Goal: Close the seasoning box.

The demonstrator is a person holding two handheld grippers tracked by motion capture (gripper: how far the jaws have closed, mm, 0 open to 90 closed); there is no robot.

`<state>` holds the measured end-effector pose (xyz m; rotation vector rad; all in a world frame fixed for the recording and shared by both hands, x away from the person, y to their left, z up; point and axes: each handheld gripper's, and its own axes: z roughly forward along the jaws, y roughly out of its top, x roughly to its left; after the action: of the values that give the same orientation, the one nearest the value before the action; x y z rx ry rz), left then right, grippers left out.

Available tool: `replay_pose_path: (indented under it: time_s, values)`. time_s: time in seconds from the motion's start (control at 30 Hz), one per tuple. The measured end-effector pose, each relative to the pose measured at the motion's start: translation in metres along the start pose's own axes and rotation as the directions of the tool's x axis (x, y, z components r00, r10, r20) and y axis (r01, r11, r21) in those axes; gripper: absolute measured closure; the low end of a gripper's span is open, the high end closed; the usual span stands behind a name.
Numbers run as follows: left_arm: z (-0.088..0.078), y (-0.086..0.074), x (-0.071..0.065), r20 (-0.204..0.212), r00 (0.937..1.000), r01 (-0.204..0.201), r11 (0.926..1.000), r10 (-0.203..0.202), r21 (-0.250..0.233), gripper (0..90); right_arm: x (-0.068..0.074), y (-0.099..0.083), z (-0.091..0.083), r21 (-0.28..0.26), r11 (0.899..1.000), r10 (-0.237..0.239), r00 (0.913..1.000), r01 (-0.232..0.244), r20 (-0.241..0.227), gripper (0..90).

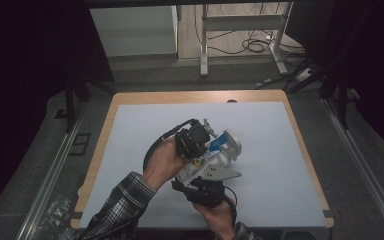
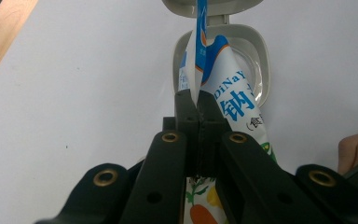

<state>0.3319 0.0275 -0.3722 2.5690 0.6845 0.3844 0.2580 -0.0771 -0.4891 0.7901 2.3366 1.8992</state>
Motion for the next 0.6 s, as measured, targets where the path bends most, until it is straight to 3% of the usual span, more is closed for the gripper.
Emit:
replay_pose_path:
  time_s: [0.6]
  values:
    - [0.0003, -0.0001, -0.0003, -0.001, 1.0000, 0.001, 1.0000, -0.001, 0.003, 90.0, 0.0006, 0.0013, -0.0015, -0.008, 1.000, -0.005, 1.0000, 0.005, 0.000, 72.8]
